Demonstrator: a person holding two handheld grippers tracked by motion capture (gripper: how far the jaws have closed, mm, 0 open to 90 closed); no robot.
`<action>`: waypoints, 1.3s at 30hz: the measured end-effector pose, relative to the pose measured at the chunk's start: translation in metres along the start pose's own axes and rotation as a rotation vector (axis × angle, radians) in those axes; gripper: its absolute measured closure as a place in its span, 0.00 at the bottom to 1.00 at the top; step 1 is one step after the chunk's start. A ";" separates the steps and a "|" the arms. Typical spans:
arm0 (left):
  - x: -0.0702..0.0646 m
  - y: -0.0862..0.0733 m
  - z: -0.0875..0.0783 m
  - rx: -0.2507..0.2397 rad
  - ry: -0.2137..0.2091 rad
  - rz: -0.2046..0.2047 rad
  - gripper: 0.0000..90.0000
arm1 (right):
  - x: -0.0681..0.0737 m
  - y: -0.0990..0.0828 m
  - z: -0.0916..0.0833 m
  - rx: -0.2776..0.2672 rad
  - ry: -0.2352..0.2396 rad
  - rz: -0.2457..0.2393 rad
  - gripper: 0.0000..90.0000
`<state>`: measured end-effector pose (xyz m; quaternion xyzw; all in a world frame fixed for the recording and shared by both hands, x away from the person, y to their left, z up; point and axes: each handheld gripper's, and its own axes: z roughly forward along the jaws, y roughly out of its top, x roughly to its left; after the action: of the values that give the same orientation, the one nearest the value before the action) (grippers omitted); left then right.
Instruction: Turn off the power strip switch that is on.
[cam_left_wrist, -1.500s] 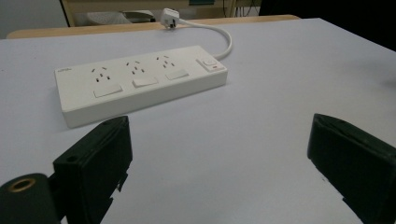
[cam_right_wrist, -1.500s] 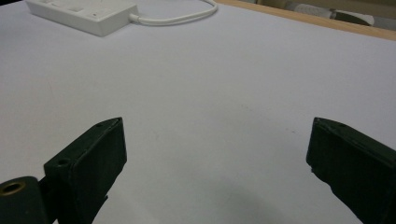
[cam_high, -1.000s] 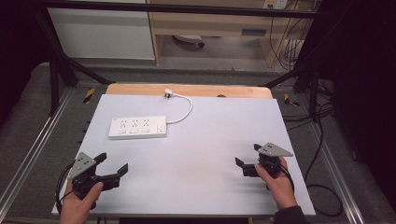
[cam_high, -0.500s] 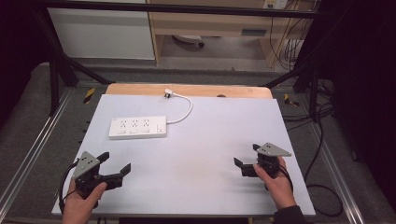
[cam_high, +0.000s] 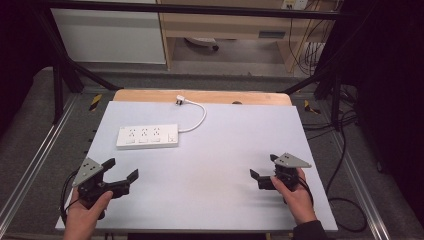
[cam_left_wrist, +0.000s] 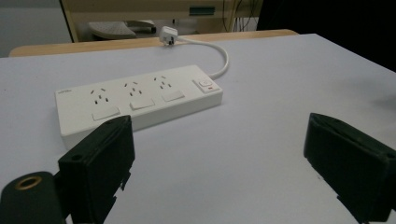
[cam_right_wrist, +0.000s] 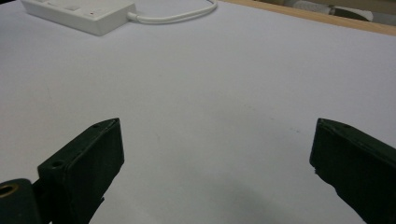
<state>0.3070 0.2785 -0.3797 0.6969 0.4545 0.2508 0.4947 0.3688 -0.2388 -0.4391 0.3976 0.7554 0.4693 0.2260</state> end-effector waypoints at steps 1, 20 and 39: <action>0.000 0.000 0.000 0.000 0.000 0.000 0.10 | 0.000 0.000 0.000 -0.001 -0.001 0.000 0.04; -0.002 0.046 0.020 0.037 -0.021 0.025 0.10 | 0.001 0.000 0.001 -0.001 -0.002 -0.010 0.04; 0.004 0.069 0.041 0.039 -0.029 0.045 0.10 | 0.001 0.000 0.001 0.003 -0.004 -0.016 0.03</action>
<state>0.3686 0.2561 -0.3322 0.7203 0.4361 0.2428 0.4817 0.3690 -0.2376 -0.4394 0.3930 0.7586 0.4658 0.2307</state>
